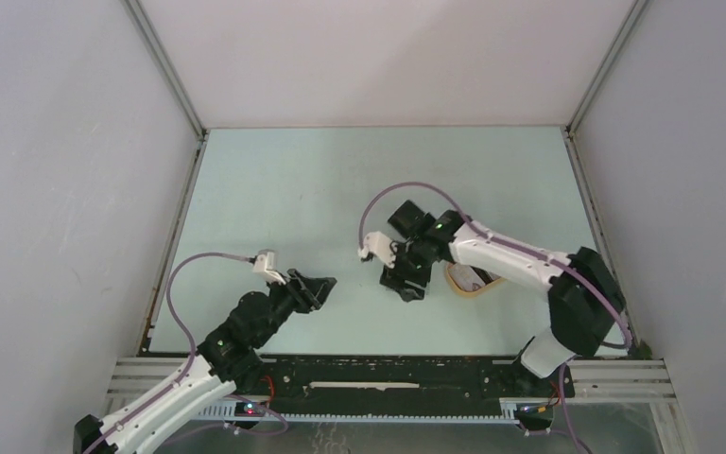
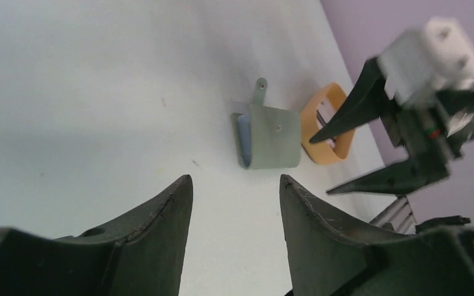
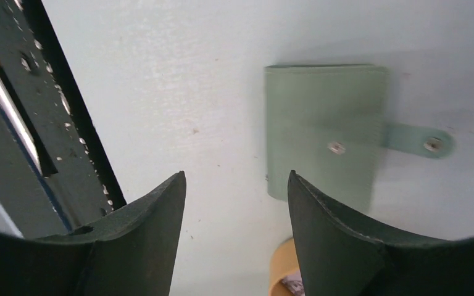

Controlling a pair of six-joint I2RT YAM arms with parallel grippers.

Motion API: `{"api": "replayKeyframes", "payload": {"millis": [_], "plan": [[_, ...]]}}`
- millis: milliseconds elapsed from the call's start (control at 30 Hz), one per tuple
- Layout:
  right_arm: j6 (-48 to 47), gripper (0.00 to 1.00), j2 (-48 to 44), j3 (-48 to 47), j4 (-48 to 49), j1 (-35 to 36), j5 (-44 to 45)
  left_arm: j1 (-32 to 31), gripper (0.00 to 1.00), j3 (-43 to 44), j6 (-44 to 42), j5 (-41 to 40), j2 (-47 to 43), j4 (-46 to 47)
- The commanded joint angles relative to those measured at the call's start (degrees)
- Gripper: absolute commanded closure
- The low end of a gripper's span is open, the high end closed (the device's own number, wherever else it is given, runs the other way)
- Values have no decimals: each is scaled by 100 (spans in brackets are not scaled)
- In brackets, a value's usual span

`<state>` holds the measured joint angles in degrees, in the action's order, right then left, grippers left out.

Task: Put the credit cards into the card holder
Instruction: Close the card holder at the center of the board.

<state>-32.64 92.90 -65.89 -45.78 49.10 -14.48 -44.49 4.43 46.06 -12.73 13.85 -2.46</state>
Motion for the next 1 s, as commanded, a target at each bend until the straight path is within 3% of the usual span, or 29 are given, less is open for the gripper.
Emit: {"api": "replayKeyframes", "payload": {"millis": [0,167,267,367,467,600,767,967], "plan": [[-80,31,-607,-365,-185,-708,-1101,24,41,-195,-14,470,328,1137],[13,34,-644,-495,-80,-1462,-1547,28,42,-115,-27,1033,1416,2433],[156,45,-390,-676,-56,-1841,-1756,18,44,156,-48,1324,2380,3113],[373,53,49,-913,-119,-2192,-1883,4,53,544,-77,1677,3599,3706],[576,49,492,-1196,-173,-2553,-2081,-42,64,1099,-137,2022,4672,4241],[625,49,1225,-1773,-524,-3016,-2611,-118,75,1840,-141,2352,5865,4542],[398,51,2128,-2533,-1067,-3246,-3133,-154,77,2419,-169,2472,6794,4553],[486,50,2720,-3105,-1260,-3267,-2987,-156,81,2900,-153,2620,7749,4551]]}}
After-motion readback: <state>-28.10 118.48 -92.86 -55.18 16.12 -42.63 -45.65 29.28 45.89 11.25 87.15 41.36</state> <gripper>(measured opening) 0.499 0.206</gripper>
